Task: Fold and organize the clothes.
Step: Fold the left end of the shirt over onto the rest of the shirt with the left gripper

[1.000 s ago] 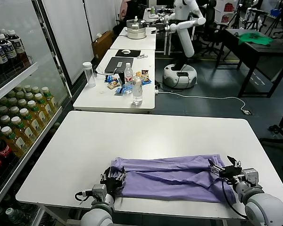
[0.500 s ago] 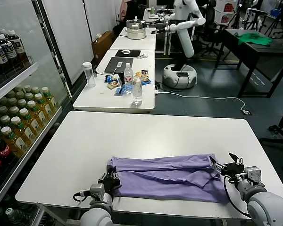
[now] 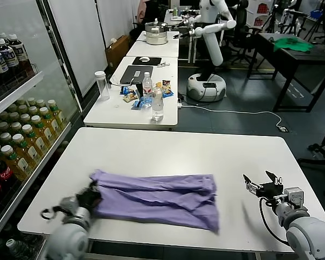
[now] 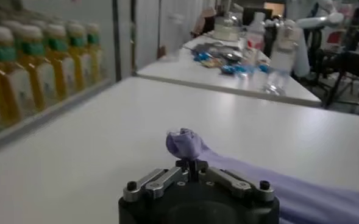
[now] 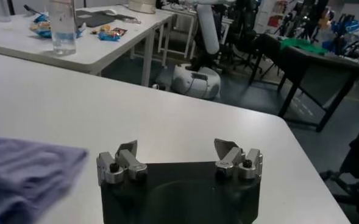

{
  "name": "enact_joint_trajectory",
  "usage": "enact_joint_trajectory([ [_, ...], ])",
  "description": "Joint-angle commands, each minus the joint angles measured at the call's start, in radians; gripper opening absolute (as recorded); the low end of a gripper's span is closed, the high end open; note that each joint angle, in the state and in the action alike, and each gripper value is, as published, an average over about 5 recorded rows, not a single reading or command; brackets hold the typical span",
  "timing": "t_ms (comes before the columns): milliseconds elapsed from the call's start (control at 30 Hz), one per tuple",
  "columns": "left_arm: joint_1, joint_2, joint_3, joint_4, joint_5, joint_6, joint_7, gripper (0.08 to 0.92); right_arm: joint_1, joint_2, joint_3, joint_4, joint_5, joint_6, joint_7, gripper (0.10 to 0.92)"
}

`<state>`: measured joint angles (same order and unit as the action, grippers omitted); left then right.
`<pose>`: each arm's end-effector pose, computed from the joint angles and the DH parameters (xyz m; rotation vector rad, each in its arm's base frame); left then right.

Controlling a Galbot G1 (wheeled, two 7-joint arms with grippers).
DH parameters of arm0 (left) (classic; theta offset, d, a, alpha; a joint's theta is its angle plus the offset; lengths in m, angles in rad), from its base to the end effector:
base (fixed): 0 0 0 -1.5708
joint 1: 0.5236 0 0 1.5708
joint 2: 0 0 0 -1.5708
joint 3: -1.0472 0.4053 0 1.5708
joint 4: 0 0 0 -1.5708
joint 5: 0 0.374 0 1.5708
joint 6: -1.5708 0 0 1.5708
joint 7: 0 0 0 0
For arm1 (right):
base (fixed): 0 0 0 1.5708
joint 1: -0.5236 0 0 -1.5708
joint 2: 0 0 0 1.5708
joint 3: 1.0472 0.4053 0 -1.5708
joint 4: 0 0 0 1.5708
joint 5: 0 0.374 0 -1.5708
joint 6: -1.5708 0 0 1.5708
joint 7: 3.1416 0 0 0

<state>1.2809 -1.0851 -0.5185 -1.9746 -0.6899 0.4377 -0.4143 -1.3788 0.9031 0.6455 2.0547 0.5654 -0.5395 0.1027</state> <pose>0.2815 0.1190 -0.3027 0.2266 -2.7676 0.1485 0.2597 -0.1748 -0.2551 0.0919 -2.7354 0.2333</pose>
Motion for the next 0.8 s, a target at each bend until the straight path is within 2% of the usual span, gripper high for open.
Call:
enact_joint_trajectory([
  [33, -0.011, 0.141, -0.223, -0.161, -0.41, 0.022, 0.015, 0.121, -0.001, 0.006, -0.002, 0.001, -0.002, 0.0, 0.002, 0.823],
  [200, -0.004, 0.002, -0.094, -0.314, -0.566, 0.034, 0.011, 0.121, -0.013, 0.008, 0.001, 0.003, -0.01, 0.001, 0.003, 0.823],
  [333, -0.014, -0.115, 0.055, -0.352, -0.612, 0.037, 0.003, 0.121, -0.027, 0.008, 0.007, 0.006, -0.017, 0.002, 0.002, 0.823],
  [567, -0.09, -0.236, 0.276, -0.265, -0.573, 0.026, -0.012, 0.121, -0.055, 0.0, 0.024, 0.014, -0.026, 0.006, 0.0, 0.823],
  [800, -0.141, -0.284, 0.393, -0.14, -0.485, 0.02, -0.02, 0.121, -0.069, 0.0, 0.029, 0.017, -0.033, 0.014, -0.004, 0.823],
])
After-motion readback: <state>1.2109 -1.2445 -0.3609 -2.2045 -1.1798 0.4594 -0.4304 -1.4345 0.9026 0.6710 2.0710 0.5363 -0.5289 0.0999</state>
